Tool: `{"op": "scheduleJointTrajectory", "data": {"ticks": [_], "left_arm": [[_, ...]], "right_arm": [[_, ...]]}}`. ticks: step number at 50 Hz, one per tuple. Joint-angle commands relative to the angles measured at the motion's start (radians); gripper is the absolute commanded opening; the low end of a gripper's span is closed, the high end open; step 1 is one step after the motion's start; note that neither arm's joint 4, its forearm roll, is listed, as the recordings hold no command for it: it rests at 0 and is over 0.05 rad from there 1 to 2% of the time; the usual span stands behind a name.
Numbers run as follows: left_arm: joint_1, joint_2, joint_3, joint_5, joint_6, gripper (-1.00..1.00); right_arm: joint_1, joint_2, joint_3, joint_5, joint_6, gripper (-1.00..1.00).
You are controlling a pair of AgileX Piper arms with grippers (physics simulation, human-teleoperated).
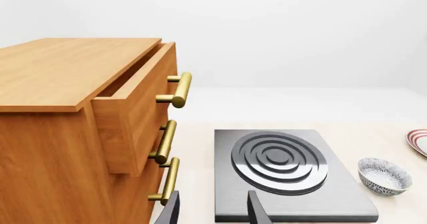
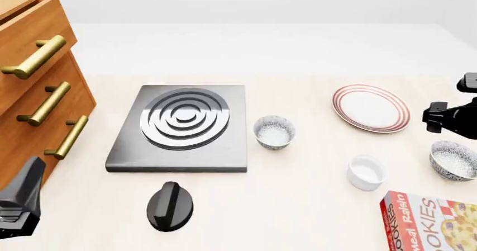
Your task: Pick the akita bowl next to the plate and place it on the plate.
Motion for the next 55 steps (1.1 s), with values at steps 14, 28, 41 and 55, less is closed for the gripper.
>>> {"op": "scheduleJointTrajectory", "data": {"ticks": [14, 28, 41, 55], "left_arm": [[0.0, 0.0, 0.0, 0.0, 0.0, 1.0], [0.0, 0.0, 0.0, 0.0, 0.0, 1.0], [0.0, 0.0, 0.0, 0.0, 0.0, 1.0], [0.0, 0.0, 0.0, 0.0, 0.0, 1.0]], "right_arm": [[-0.018, 0.095, 0.031, -0.084, 0.014, 1.0], [-0.013, 0.192, 0.096, -0.218, 0.034, 1.0], [-0.008, 0.239, 0.07, -0.233, 0.017, 1.0], [-0.006, 0.3, 0.063, -0.279, 0.012, 1.0]]}}
